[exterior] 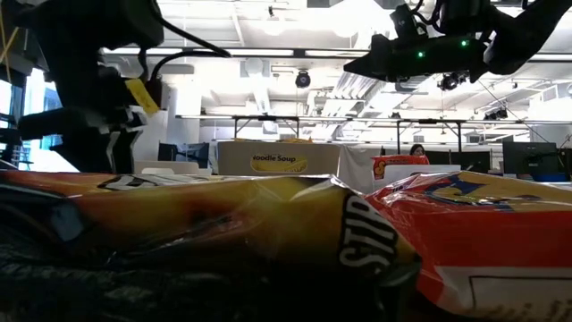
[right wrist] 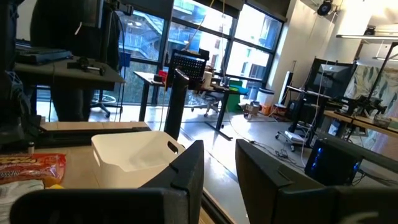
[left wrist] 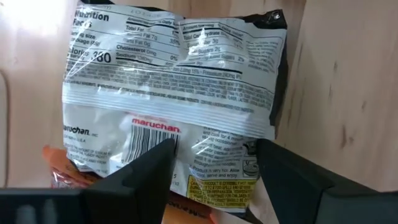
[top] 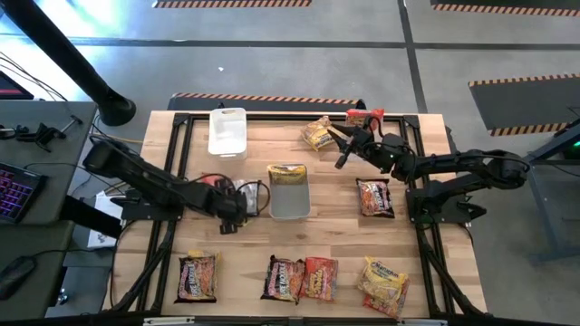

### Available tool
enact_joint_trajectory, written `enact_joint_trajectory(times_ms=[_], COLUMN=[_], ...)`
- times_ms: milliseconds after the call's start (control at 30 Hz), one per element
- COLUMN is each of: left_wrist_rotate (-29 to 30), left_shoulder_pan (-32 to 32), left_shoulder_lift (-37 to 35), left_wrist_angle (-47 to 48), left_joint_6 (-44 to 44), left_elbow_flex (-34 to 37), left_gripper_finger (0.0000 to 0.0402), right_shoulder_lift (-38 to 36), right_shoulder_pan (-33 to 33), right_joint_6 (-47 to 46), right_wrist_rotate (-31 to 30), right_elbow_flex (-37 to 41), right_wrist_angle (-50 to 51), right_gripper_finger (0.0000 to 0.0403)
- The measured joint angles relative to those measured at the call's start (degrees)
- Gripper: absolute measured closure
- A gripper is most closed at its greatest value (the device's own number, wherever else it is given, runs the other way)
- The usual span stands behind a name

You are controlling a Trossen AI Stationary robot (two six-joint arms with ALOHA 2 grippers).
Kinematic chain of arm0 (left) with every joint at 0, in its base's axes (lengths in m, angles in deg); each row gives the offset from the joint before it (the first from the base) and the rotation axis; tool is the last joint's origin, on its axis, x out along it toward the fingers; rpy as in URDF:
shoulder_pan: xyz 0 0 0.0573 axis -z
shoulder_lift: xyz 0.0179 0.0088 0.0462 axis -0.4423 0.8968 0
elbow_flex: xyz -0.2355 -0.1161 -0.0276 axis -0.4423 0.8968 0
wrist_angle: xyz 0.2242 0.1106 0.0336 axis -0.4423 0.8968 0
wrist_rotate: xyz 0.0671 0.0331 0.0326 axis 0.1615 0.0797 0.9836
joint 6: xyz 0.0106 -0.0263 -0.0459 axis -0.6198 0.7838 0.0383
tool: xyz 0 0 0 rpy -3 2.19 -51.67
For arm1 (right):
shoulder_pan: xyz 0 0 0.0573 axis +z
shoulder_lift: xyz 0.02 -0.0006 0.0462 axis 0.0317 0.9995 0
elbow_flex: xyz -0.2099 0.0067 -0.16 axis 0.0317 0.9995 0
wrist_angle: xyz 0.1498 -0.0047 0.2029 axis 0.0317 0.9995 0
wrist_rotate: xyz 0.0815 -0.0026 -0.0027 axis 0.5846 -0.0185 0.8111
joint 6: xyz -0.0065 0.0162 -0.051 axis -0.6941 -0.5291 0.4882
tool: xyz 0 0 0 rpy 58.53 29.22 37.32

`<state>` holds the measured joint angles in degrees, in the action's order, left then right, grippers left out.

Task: Sort Maruchan noodles
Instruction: Put the black noodle pack into the white bin

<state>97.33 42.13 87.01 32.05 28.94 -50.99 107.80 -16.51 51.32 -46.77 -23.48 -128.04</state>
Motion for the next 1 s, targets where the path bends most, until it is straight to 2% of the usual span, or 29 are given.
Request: enact_joint_trajectory(times_ms=[167, 333, 567, 767, 1000], left_wrist_rotate=[0.7, -0.1, -2.0, -7.5, -13.1], left_shoulder_pan=[0.0, 0.0, -0.9, -0.9, -1.3], left_shoulder_lift=[0.5, -0.5, -2.3, -5.7, -13.7], left_wrist_angle=[0.1, 0.0, 0.1, 0.7, 0.8], left_joint_6=[-2.0, -4.3, -1.6, 0.4, 6.7], left_elbow_flex=[0.0, 0.2, 0.2, 0.4, 0.4], left_gripper_finger=[0.0222, 0.0292, 0.0388, 0.04, 0.0401], right_shoulder_lift=[0.0, 0.0, 0.0, 0.0, 0.0], right_shoulder_pan=[0.0, 0.0, 0.0, 0.0, 0.0], right_joint_6=[0.0, 0.0, -0.4, -0.5, -1.1], right_wrist_rotate=[0.0, 0.0, 0.0, 0.0, 0.0], right_elbow_flex=[0.0, 0.0, 0.0, 0.0, 0.0], right_wrist_angle=[0.0, 0.0, -0.6, -1.4, 0.1], right_gripper_finger=[0.032, 0.032, 0.032, 0.032, 0.032])
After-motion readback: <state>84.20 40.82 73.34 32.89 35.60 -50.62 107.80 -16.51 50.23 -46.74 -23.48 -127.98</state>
